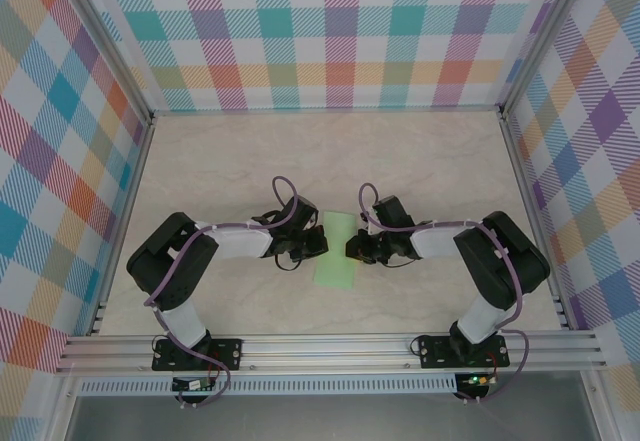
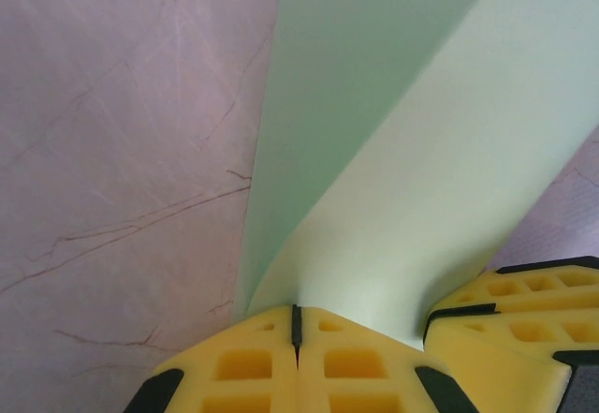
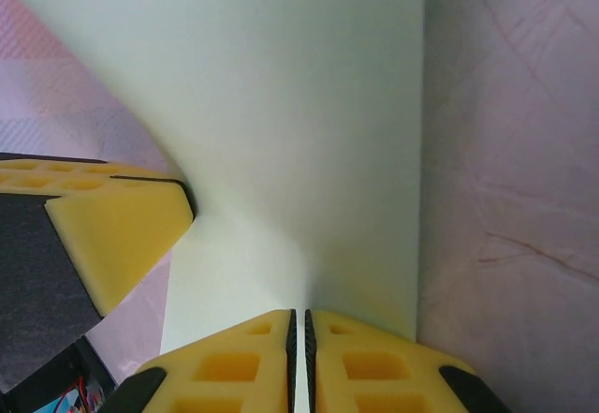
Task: Fold a paper plane with a square sheet of paper (pick it up from the middle)
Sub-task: Fold the square sheet of paper in half at the center of the table.
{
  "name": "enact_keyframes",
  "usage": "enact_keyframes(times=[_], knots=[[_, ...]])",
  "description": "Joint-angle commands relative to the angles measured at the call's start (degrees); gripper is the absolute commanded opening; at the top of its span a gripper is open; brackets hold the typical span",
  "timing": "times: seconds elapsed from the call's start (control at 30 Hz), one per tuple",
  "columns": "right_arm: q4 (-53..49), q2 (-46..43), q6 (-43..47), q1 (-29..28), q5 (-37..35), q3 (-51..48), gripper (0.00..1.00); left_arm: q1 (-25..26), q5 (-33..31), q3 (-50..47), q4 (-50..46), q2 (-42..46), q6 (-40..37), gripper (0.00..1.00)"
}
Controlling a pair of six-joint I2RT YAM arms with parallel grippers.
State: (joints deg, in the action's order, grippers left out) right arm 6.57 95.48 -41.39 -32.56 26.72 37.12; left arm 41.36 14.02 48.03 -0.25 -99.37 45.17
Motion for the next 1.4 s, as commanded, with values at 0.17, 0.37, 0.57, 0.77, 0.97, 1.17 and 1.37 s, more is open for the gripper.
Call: enact_keyframes(times=[0.17, 0.37, 0.57, 0.77, 0.97, 1.17, 1.37], knots=[[-2.93, -3.75, 2.05, 0.31, 1.82, 3.85, 0.14, 0.82, -1.20, -2.33, -6.30, -1.70, -1.62, 0.00], [-2.92, -1.85, 2.65, 1.70, 2.11, 5.80, 0.14, 0.75, -1.28, -2.56, -6.21, -1.75, -1.71, 0.00], [-2.29, 2.26, 3.51, 2.65, 1.38, 5.45, 0.14, 0.81, -1.36, -2.52, -6.36, -1.52, -1.79, 0.00], [-2.53, 4.40, 3.86, 2.76, 0.94, 4.76, 0.14, 0.76, -1.45, -2.50, -6.47, -1.57, -1.92, 0.00], [-5.71, 0.01, 4.50, 2.93, 1.83, 7.61, 0.14, 0.77, -1.66, -2.51, -6.96, -1.34, -2.04, 0.00], [-6.02, 0.06, 5.11, 4.77, 3.38, 9.68, 0.15, 0.78, -1.88, -2.51, -6.96, -1.22, -1.93, 0.00], [-4.25, 4.40, 5.12, 5.20, 4.20, 9.27, 0.14, 0.82, -1.91, -2.59, -6.97, -1.15, -1.91, 0.00]])
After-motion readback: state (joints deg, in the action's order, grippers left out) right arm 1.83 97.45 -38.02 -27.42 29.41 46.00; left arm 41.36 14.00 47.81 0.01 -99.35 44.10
